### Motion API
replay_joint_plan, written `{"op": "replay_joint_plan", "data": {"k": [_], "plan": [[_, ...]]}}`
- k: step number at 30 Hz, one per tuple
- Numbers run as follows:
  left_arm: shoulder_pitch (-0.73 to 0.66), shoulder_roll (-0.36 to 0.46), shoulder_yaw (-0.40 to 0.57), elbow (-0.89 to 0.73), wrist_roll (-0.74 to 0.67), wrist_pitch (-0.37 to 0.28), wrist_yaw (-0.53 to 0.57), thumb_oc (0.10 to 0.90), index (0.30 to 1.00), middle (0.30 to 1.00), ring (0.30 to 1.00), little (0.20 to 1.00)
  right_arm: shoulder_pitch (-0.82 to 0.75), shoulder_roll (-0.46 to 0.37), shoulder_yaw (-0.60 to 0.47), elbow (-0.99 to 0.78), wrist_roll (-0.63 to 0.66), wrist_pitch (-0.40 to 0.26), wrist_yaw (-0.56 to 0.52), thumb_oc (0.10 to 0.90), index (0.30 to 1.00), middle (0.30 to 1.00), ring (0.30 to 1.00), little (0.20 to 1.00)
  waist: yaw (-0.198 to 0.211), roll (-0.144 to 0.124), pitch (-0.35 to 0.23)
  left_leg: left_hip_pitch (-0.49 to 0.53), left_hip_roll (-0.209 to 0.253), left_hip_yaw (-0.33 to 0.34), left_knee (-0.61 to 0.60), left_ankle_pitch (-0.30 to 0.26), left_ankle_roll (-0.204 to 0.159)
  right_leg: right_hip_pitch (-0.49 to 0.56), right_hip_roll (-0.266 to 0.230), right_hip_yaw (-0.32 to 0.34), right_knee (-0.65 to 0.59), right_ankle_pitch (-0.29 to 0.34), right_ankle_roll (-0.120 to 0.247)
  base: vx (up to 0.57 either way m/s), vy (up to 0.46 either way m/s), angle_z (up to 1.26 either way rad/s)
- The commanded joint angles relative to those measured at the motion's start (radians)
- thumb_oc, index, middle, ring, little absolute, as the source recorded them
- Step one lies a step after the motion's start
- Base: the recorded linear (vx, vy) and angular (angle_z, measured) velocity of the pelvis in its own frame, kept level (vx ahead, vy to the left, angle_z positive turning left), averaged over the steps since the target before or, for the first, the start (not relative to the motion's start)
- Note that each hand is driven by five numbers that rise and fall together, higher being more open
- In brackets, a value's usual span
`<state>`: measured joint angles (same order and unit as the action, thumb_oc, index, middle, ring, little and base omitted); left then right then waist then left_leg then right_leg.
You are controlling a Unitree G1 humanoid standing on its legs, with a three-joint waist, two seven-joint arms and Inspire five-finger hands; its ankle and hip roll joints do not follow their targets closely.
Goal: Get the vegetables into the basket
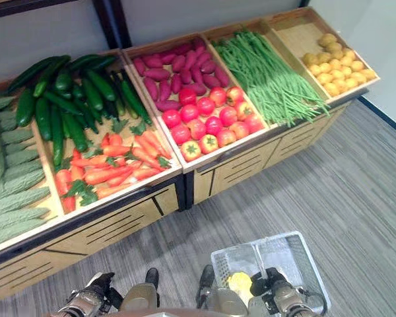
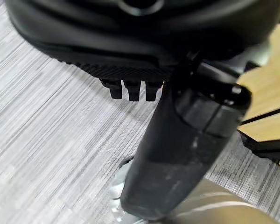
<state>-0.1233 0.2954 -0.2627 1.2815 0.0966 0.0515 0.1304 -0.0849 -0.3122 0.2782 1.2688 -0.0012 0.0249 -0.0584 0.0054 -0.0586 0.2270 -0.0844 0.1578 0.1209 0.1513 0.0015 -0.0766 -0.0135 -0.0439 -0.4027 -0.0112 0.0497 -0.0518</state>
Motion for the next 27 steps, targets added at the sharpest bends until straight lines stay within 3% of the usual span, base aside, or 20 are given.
{"op": "replay_joint_plan", "data": {"k": [1,5,8,9,10,17,18,19,21,23,27], "plan": [[-0.029,-0.009,0.034,-0.036,-0.023,-0.029,0.008,0.9,1.0,1.0,1.0,1.0,0.016,-0.031,-0.01,0.011,-0.02,0.0,0.003,0.4,0.3,0.3,0.3,0.3,0.009,-0.029,-0.049,0.06,0.055,-0.034,-0.09,0.086,-0.048,-0.009,-0.088,0.082,0.088,-0.09,0.137,-0.09,0.042,0.67],[-0.027,-0.009,0.035,-0.032,-0.015,-0.028,0.0,0.9,1.0,1.0,1.0,1.0,0.037,-0.028,-0.019,0.016,-0.029,0.004,0.004,0.4,0.3,0.3,0.3,0.3,-0.007,-0.025,-0.068,0.105,0.063,0.048,-0.138,0.067,-0.056,-0.01,-0.109,-0.003,0.085,-0.08,0.149,-0.03,0.081,0.56],[-0.047,-0.01,0.016,-0.035,0.004,-0.024,-0.009,0.9,1.0,1.0,1.0,1.0,0.045,-0.032,-0.032,0.005,-0.031,0.004,-0.004,0.4,0.3,0.3,0.3,0.3,-0.023,-0.017,-0.064,0.075,0.062,0.146,-0.182,0.104,-0.06,-0.013,-0.14,-0.06,0.092,-0.067,0.164,-0.03,0.219,1.16],[-0.038,-0.005,0.02,-0.03,0.013,-0.022,-0.007,0.9,1.0,1.0,1.0,1.0,0.031,-0.028,-0.024,0.006,-0.046,0.011,-0.004,0.4,0.3,0.3,0.3,0.3,-0.015,-0.025,-0.057,0.068,0.032,0.122,-0.154,0.061,-0.045,-0.014,-0.157,-0.053,0.092,-0.049,0.178,0.01,0.255,1.17],[-0.038,-0.005,0.021,-0.03,0.014,-0.022,-0.007,0.9,1.0,1.0,1.0,1.0,0.031,-0.028,-0.024,0.006,-0.046,0.011,-0.004,0.4,0.3,0.3,0.3,0.3,-0.014,-0.026,-0.056,0.068,0.031,0.123,-0.153,0.059,-0.045,-0.014,-0.158,-0.052,0.093,-0.049,0.178,0.06,0.261,0.58],[-0.033,0.019,0.018,-0.054,0.019,-0.027,0.004,0.9,1.0,1.0,1.0,1.0,-0.015,-0.027,-0.018,-0.028,-0.061,0.012,-0.011,0.4,0.3,0.3,0.3,0.3,0.008,-0.045,-0.016,0.045,-0.054,0.112,-0.052,-0.052,0.031,-0.076,-0.261,0.041,0.211,-0.003,0.227,-0.01,0.234,-0.21],[-0.037,0.02,0.018,-0.057,0.014,-0.028,0.004,0.9,1.0,1.0,1.0,1.0,-0.023,-0.025,-0.031,-0.029,-0.049,0.014,-0.012,0.4,0.3,0.3,0.3,0.3,-0.001,-0.039,-0.009,0.053,-0.081,0.106,-0.074,-0.05,0.05,-0.099,-0.281,0.098,0.261,0.031,0.254,0.02,0.184,-0.11],[-0.043,0.027,0.023,-0.062,0.002,-0.034,0.006,0.9,1.0,1.0,1.0,1.0,-0.021,-0.016,-0.035,-0.028,-0.042,0.011,-0.008,0.4,0.3,0.3,0.3,0.3,-0.01,-0.039,-0.017,0.064,-0.094,0.096,-0.1,-0.044,0.046,-0.106,-0.277,0.164,0.216,0.055,0.265,0.03,0.179,-0.01],[-0.043,0.028,0.024,-0.064,0.002,-0.036,0.006,0.9,1.0,1.0,1.0,1.0,-0.021,-0.015,-0.035,-0.027,-0.043,0.011,-0.007,0.4,0.3,0.3,0.3,0.3,-0.011,-0.042,-0.023,0.063,-0.097,0.095,-0.107,-0.04,0.045,-0.101,-0.277,0.166,0.183,0.067,0.264,0.04,-0.005,0.14],[-0.05,0.042,0.025,-0.085,-0.002,-0.044,0.011,0.9,1.0,1.0,1.0,1.0,-0.026,-0.009,-0.03,-0.029,-0.04,0.009,-0.008,0.4,0.3,0.3,0.3,0.3,-0.028,-0.047,-0.026,0.066,-0.095,0.067,-0.114,-0.039,0.031,-0.155,-0.276,0.239,0.058,0.133,0.275,0.09,-0.11,0.15],[-0.047,0.046,0.032,-0.111,-0.019,-0.054,0.013,0.9,1.0,1.0,1.0,1.0,-0.021,-0.006,-0.031,-0.029,-0.038,0.006,-0.005,0.4,0.3,0.3,0.3,0.3,-0.037,-0.05,-0.012,0.082,-0.073,0.042,-0.094,-0.053,0.019,-0.188,-0.276,0.287,0.035,0.151,0.286,0.09,-0.125,0.18]]}}
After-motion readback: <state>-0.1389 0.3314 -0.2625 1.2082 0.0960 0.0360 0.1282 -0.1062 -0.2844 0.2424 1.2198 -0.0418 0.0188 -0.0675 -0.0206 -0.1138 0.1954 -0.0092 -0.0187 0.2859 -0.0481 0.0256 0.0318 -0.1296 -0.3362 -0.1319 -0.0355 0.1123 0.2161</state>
